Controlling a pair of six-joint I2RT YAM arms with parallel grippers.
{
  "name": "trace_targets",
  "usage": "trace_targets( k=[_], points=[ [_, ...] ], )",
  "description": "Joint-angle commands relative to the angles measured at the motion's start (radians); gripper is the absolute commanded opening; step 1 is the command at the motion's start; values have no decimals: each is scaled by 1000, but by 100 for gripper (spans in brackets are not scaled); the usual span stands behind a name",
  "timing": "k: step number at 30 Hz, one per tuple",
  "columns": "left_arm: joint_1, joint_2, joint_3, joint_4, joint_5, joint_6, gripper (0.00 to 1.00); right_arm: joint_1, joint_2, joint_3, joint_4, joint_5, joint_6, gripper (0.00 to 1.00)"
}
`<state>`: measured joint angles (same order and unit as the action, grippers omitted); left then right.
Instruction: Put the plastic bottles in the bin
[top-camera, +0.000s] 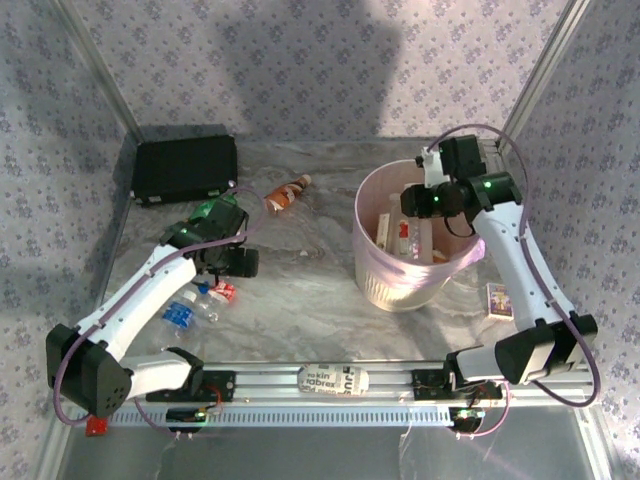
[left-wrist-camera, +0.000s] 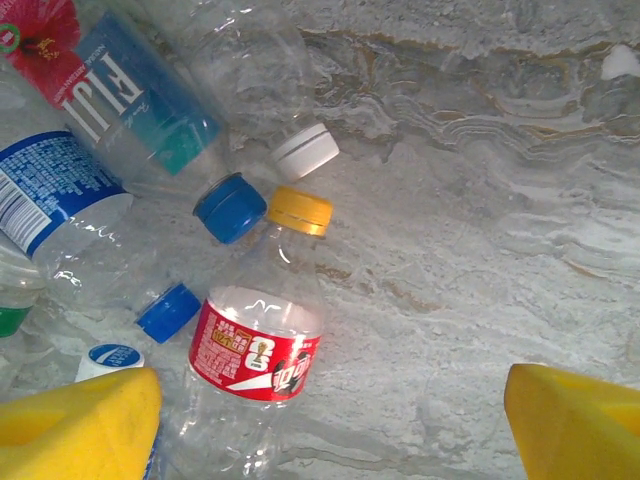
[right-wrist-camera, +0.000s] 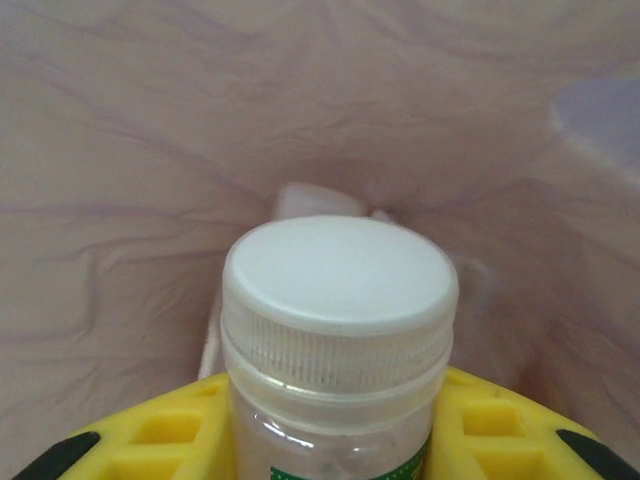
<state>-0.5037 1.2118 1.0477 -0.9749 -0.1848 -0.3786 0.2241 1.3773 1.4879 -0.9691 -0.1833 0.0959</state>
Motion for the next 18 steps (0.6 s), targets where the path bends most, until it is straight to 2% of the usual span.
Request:
trace_targets(
  k=[1, 6, 11, 14, 18],
  points=[
    [4, -15, -20, -45, -36, -6, 89, 4, 18, -41, 82, -14, 28, 38],
    [5, -10, -50, -29, -50, -14, 94, 9, 15, -107, 166, -42, 70, 51],
    [32, -1, -76, -24, -12, -57, 98, 22, 4, -98, 168, -40, 80, 77],
    [54, -5, -103, -19, 18, -96, 98, 24, -17, -60, 138, -45, 74, 83],
    [51, -1, -162, -10, 46, -183, 99, 23, -58, -4, 106, -48, 72, 86]
  ],
)
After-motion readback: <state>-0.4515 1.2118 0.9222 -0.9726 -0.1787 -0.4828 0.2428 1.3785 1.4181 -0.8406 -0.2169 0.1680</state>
